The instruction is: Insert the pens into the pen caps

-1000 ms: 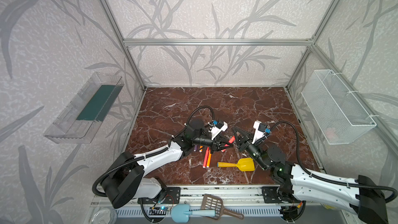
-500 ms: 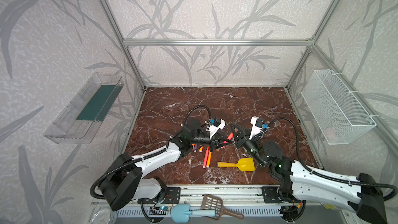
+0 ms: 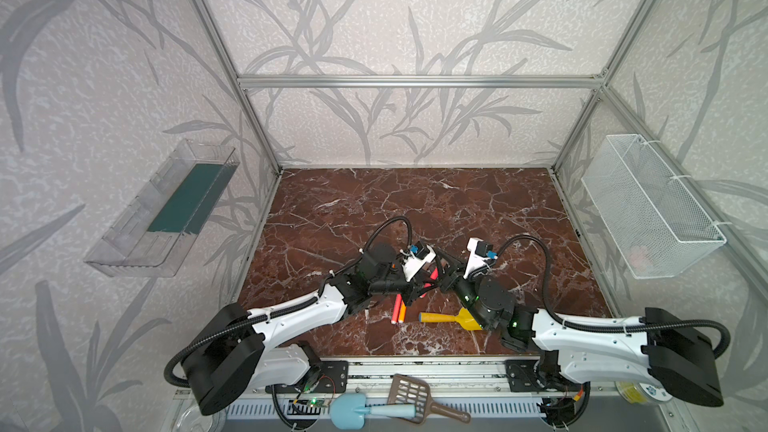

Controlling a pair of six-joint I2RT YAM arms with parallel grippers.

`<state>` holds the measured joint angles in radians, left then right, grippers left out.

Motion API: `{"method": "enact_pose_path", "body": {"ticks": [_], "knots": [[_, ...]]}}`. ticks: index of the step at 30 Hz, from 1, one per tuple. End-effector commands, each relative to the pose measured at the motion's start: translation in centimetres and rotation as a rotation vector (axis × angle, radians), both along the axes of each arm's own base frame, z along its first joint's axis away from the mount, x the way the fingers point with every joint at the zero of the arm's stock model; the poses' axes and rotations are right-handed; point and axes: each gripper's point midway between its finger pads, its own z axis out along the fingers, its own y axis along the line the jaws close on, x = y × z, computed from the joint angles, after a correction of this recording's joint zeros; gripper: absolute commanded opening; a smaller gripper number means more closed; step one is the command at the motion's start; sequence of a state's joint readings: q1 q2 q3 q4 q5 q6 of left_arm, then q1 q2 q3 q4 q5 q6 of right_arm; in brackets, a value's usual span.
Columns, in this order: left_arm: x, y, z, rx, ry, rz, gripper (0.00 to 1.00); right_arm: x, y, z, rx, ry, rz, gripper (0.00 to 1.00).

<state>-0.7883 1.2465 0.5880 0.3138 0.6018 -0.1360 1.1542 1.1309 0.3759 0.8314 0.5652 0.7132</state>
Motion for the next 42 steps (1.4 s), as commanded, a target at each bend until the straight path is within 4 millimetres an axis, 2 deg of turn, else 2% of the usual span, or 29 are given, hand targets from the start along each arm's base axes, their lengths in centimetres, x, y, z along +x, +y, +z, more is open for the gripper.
{"method": "enact_pose_path", "body": {"ticks": [1,4,8,16,19,23,30,33,37,42], "knots": [[7.0,1.8,13.7,-0.364,-0.270,0.242,0.00,-7.2,4.0,-4.4,-0.133,0.000,0.404,0.00],[7.2,2.3,14.0,-0.390,-0.245,0.226,0.00,-8.1,3.5,-3.9,-0.123,-0.085,0.447,0.00],[6.9,2.3,14.2,-0.403,-0.245,0.203,0.00,-9.5,3.9,-2.8,-0.139,-0.168,0.524,0.00],[6.5,2.5,13.9,-0.375,-0.292,0.203,0.00,-7.4,4.3,-3.2,-0.195,-0.020,0.424,0.00],[6.1,2.4,13.8,-0.365,-0.311,0.189,0.00,-6.7,4.2,-2.7,-0.223,0.027,0.380,0.00],[5.0,1.8,13.3,-0.330,-0.350,0.144,0.00,-6.1,3.5,-1.7,-0.226,0.027,0.336,0.13],[2.0,0.5,12.8,-0.288,-0.397,0.023,0.00,-5.5,2.8,0.4,-0.233,-0.005,0.284,0.15],[1.1,0.0,12.7,-0.276,-0.410,-0.010,0.00,-5.3,2.7,1.3,-0.239,-0.023,0.274,0.21],[0.5,-0.1,12.7,-0.274,-0.421,-0.025,0.00,-5.1,2.6,2.2,-0.245,-0.039,0.261,0.30],[0.1,-0.3,12.7,-0.273,-0.422,-0.042,0.00,-4.9,2.6,2.8,-0.249,-0.057,0.249,0.32]]}}
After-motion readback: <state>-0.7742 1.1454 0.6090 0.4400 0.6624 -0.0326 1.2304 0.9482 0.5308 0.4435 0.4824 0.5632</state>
